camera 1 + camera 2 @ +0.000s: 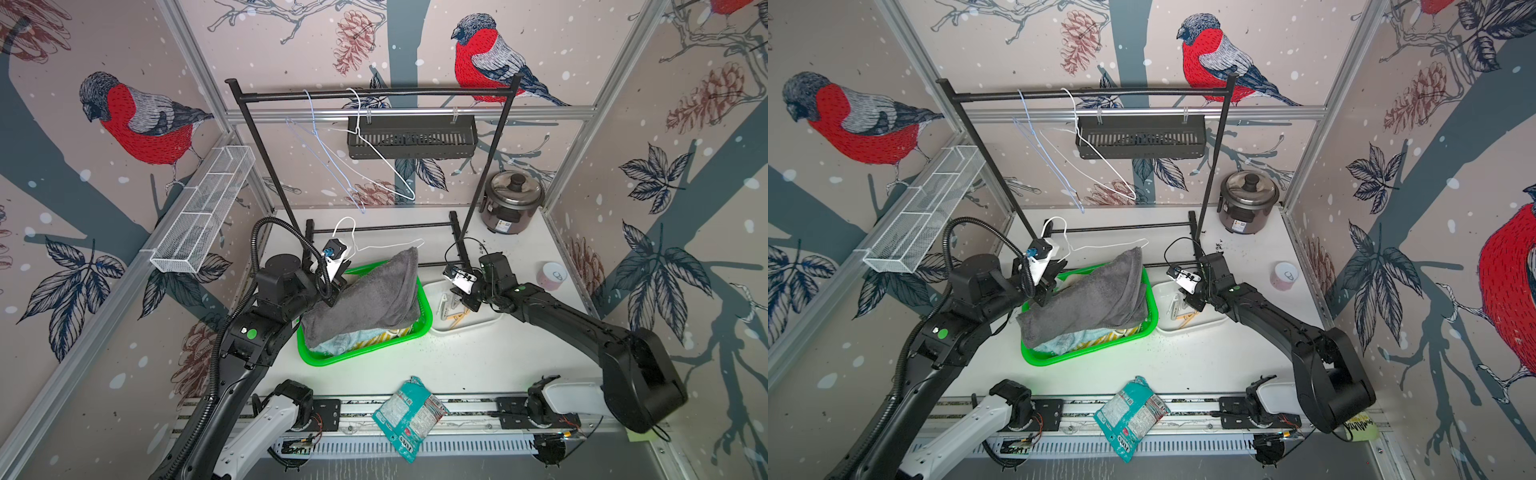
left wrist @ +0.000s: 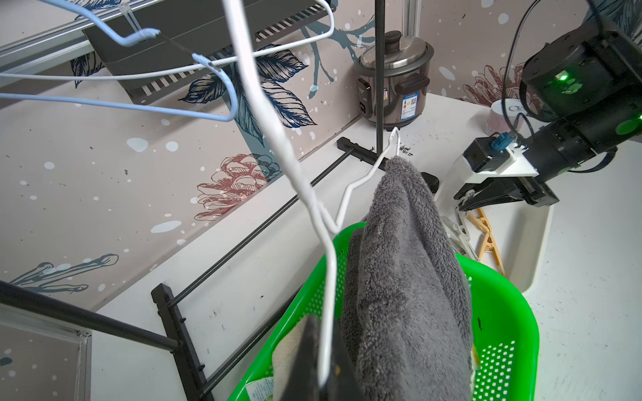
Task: Remove the clothespins securing towels to the hanger
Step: Place the clothespin in the storage box.
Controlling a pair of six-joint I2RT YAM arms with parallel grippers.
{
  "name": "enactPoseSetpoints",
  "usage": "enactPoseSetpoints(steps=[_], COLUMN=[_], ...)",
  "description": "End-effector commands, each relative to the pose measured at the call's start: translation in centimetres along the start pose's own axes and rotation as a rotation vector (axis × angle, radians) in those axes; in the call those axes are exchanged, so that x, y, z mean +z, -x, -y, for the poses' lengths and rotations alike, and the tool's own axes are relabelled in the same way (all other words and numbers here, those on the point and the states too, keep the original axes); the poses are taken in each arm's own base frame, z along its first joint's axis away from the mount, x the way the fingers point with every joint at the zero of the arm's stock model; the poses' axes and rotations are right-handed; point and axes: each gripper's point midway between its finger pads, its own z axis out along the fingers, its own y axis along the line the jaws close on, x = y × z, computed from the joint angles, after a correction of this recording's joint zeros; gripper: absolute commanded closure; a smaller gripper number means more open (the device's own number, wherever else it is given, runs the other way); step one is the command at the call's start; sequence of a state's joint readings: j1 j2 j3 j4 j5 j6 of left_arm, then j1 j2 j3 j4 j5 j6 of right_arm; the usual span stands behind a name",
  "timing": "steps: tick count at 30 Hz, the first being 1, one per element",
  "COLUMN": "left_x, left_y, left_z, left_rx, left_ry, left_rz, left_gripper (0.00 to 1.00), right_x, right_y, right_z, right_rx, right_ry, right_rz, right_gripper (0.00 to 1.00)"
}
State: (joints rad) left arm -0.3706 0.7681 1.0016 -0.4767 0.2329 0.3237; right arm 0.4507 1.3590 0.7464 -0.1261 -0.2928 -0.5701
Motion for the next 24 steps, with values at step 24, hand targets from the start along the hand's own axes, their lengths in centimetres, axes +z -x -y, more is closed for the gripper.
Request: enactPoseSetpoints(steps=[24], left_x=[-0.1], left_y=[0.6], left_z=[0.0], left_rx=[0.022], left_ry=[0.011], left_rz=[0.065], left_gripper=[1.0], right_x=[-9.8], right_y=[10.2], right_z=[3.8], right_rx=[0.211], right_ry=[-0.112], right_rz=[0.379], right_gripper=[0.44])
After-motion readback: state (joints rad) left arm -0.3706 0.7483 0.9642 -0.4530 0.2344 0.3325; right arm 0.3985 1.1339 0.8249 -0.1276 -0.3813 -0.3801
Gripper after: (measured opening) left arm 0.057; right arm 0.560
